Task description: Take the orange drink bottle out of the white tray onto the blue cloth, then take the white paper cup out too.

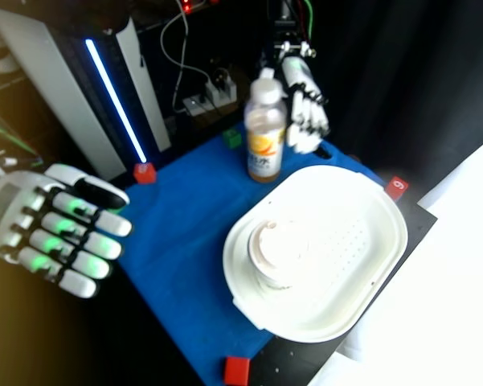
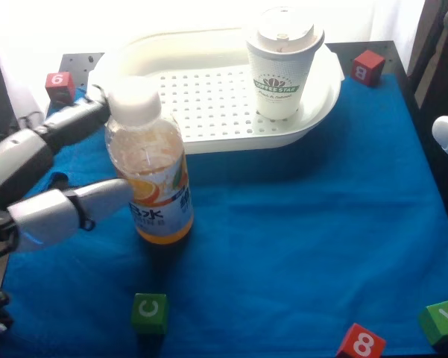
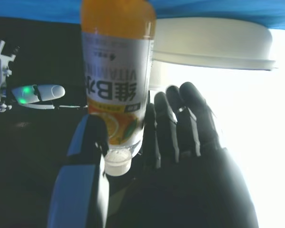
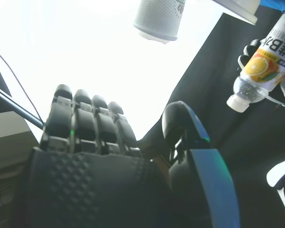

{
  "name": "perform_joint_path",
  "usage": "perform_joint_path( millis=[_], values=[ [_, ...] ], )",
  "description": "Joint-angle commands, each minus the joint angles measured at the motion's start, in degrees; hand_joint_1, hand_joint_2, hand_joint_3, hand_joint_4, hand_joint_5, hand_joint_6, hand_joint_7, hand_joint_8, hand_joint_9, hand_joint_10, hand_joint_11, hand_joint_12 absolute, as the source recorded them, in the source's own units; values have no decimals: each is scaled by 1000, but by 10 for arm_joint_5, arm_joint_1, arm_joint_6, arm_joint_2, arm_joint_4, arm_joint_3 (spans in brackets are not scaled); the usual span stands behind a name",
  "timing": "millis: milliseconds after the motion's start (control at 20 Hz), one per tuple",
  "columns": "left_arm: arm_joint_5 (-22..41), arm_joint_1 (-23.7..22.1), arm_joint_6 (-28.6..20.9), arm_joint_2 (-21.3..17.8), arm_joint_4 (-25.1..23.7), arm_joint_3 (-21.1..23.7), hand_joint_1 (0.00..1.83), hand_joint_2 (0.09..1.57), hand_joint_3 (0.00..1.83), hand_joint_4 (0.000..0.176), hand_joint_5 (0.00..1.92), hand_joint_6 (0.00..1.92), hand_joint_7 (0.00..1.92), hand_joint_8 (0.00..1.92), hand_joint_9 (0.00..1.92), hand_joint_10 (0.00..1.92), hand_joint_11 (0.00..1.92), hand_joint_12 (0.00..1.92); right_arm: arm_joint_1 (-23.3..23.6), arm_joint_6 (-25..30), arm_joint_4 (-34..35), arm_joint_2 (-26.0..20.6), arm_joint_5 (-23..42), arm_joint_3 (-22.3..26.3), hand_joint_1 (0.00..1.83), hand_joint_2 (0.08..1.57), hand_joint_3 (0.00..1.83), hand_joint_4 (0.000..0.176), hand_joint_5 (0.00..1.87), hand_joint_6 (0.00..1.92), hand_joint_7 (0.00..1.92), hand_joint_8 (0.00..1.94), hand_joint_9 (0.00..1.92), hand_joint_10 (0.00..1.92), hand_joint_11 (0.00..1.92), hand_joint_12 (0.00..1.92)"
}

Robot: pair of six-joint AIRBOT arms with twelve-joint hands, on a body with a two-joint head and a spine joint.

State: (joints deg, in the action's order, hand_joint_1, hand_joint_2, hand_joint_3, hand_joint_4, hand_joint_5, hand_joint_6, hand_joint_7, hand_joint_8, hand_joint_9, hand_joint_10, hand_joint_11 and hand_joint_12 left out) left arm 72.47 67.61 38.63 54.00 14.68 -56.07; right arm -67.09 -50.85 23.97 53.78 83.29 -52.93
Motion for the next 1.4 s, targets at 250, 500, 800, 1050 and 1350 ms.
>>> perform_joint_path(
  millis=[250,500,800,1050,1350],
  values=[
    [122,24,8,-13,31,9,476,1109,0,115,0,0,0,0,0,0,0,0,5,10,-36,-3,72,-12,305,1275,0,44,0,0,0,0,0,0,4,142],
    [136,29,70,-27,65,23,545,1140,4,111,0,0,0,0,0,0,10,4,128,9,-110,21,-56,-75,334,1310,0,0,0,0,0,0,0,0,0,284],
    [151,42,77,-29,87,24,650,1152,0,58,16,3,0,0,0,0,0,0,309,-20,-199,132,-303,-208,463,1257,0,0,0,0,0,0,0,0,0,0],
    [158,43,77,-28,97,22,665,1117,0,100,13,2,0,0,0,0,0,0,359,-57,-198,200,-402,-283,498,1152,0,57,0,0,0,0,0,0,0,0],
    [153,44,72,-24,107,15,689,1094,0,96,26,4,0,0,0,0,16,8,372,-60,-192,246,-451,-336,511,1110,0,26,0,0,0,0,0,0,0,0]
  ],
)
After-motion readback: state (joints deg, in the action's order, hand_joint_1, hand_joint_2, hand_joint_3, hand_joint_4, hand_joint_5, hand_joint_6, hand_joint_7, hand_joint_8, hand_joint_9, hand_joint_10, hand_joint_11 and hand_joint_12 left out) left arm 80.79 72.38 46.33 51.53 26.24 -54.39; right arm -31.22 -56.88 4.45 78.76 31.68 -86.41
